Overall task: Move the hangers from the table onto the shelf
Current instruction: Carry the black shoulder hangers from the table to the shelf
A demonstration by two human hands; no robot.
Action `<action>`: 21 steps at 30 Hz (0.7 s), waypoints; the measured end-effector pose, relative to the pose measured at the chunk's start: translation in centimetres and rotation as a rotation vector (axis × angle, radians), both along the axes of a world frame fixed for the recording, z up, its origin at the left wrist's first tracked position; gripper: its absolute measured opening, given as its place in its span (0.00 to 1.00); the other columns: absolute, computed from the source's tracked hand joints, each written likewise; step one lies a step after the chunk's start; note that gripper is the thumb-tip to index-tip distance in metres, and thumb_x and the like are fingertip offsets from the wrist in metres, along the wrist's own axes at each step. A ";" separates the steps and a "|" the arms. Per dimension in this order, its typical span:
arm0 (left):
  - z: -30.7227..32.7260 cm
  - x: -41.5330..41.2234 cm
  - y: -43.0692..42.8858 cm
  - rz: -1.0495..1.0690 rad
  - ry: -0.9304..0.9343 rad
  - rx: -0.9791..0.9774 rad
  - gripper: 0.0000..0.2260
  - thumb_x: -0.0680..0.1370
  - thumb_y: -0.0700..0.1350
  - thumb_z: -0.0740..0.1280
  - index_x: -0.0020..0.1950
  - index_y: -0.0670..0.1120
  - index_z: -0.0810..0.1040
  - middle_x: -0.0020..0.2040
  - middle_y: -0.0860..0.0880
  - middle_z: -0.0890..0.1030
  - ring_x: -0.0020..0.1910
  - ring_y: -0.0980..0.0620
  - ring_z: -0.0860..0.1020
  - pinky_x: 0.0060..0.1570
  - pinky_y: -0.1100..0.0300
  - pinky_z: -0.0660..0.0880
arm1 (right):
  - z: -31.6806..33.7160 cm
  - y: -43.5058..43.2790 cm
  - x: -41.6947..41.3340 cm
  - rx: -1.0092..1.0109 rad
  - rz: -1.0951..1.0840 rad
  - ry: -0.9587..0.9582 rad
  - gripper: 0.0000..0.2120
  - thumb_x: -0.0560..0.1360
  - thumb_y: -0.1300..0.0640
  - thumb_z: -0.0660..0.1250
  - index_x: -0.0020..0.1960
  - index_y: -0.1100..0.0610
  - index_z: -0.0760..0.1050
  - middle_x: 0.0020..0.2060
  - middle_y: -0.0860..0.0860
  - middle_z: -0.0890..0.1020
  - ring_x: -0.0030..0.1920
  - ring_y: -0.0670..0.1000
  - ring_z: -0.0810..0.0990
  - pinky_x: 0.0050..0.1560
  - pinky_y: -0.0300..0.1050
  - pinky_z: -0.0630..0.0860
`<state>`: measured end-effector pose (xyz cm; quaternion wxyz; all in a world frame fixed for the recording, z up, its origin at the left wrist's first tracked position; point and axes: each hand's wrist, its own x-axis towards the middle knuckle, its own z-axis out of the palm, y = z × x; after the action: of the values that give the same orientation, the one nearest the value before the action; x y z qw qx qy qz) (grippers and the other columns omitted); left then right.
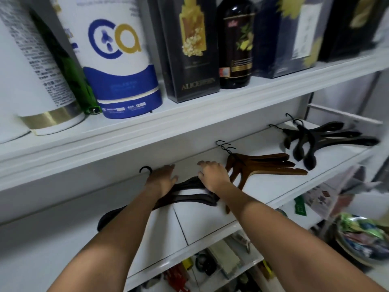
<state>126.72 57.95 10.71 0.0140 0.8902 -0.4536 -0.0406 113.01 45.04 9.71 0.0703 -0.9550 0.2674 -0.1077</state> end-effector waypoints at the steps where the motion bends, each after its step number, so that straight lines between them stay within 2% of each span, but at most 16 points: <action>1: 1.0 -1.0 -1.3 -0.025 -0.001 -0.014 0.25 0.82 0.54 0.55 0.77 0.47 0.56 0.76 0.46 0.62 0.71 0.43 0.65 0.71 0.55 0.62 | 0.9 -0.8 -1.1 -0.013 -0.030 0.000 0.21 0.81 0.54 0.54 0.73 0.55 0.64 0.63 0.57 0.76 0.63 0.58 0.73 0.62 0.50 0.66; 6: 6.1 -6.4 -8.2 -0.146 -0.012 -0.081 0.25 0.81 0.55 0.55 0.77 0.48 0.57 0.76 0.47 0.61 0.72 0.43 0.64 0.71 0.53 0.62 | 5.5 -4.8 -7.9 -0.024 -0.196 -0.041 0.20 0.81 0.53 0.54 0.71 0.57 0.64 0.65 0.58 0.74 0.65 0.59 0.71 0.64 0.51 0.65; 10: 9.2 -13.7 -14.4 -0.307 -0.019 -0.114 0.24 0.82 0.52 0.56 0.76 0.46 0.59 0.75 0.45 0.63 0.72 0.44 0.65 0.71 0.56 0.63 | 8.2 -8.1 -15.9 -0.018 -0.346 -0.070 0.22 0.80 0.53 0.55 0.72 0.57 0.64 0.67 0.58 0.72 0.66 0.59 0.71 0.64 0.51 0.66; 13: 10.4 -21.4 -19.4 -0.443 -0.069 -0.094 0.23 0.82 0.52 0.55 0.75 0.45 0.61 0.74 0.44 0.65 0.72 0.45 0.65 0.71 0.55 0.61 | 10.1 -10.8 -24.1 -0.075 -0.517 -0.071 0.20 0.80 0.52 0.56 0.69 0.58 0.66 0.65 0.58 0.73 0.65 0.59 0.71 0.63 0.52 0.66; 17: 12.5 -32.6 -25.3 -0.632 -0.035 -0.161 0.21 0.81 0.53 0.56 0.71 0.45 0.66 0.70 0.42 0.71 0.68 0.42 0.70 0.67 0.50 0.67 | 13.3 -13.5 -36.3 -0.104 -0.761 -0.101 0.19 0.80 0.52 0.56 0.68 0.59 0.67 0.65 0.57 0.73 0.66 0.59 0.71 0.64 0.53 0.66; 21: 15.0 -45.1 -28.6 -0.842 -0.076 -0.250 0.21 0.82 0.52 0.55 0.71 0.44 0.66 0.70 0.43 0.70 0.69 0.43 0.68 0.68 0.51 0.64 | 15.6 -14.4 -48.7 -0.158 -0.967 -0.120 0.20 0.80 0.53 0.56 0.69 0.59 0.66 0.65 0.58 0.73 0.65 0.59 0.71 0.63 0.52 0.66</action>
<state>81.61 29.31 25.66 0.0870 0.6199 -0.7785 0.0450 64.30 30.61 25.33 -0.0450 -0.7160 0.6665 -0.2028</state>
